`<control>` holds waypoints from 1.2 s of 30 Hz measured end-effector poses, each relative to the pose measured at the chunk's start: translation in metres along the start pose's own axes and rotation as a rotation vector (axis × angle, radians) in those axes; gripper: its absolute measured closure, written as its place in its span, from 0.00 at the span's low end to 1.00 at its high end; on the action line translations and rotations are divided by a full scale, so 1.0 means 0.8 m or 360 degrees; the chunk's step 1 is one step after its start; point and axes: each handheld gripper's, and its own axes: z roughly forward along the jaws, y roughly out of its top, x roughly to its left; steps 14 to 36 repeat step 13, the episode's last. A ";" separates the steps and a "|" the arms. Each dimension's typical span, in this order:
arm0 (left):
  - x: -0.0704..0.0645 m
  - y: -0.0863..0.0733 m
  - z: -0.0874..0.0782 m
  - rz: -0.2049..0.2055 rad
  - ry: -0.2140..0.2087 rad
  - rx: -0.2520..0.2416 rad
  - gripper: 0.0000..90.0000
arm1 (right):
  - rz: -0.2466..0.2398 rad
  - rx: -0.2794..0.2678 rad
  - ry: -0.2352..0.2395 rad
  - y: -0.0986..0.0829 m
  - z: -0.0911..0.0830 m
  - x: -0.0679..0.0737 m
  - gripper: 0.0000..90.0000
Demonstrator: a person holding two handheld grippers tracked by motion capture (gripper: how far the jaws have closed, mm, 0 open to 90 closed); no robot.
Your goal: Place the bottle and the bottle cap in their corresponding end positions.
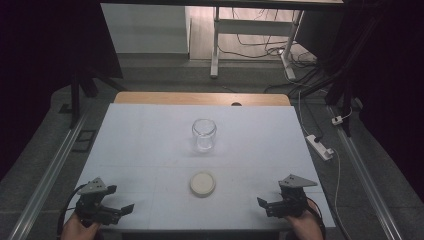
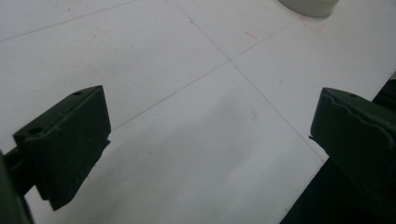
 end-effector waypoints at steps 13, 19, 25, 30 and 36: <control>0.003 -0.009 -0.010 -0.0063 0.0081 0.0049 0.00 | 0.0052 -0.0003 -0.0056 -0.012 -0.020 -0.004 0.00; 0.003 -0.009 -0.010 -0.0063 0.0081 0.0049 0.00 | 0.0052 -0.0003 -0.0056 -0.012 -0.020 -0.004 0.00; 0.003 -0.009 -0.010 -0.0063 0.0081 0.0049 0.00 | 0.0052 -0.0003 -0.0056 -0.012 -0.020 -0.004 0.00; 0.003 -0.009 -0.010 -0.0063 0.0081 0.0049 0.00 | 0.0052 -0.0003 -0.0056 -0.012 -0.020 -0.004 0.00; 0.003 -0.009 -0.010 -0.0063 0.0081 0.0049 0.00 | 0.0052 -0.0003 -0.0056 -0.012 -0.020 -0.004 0.00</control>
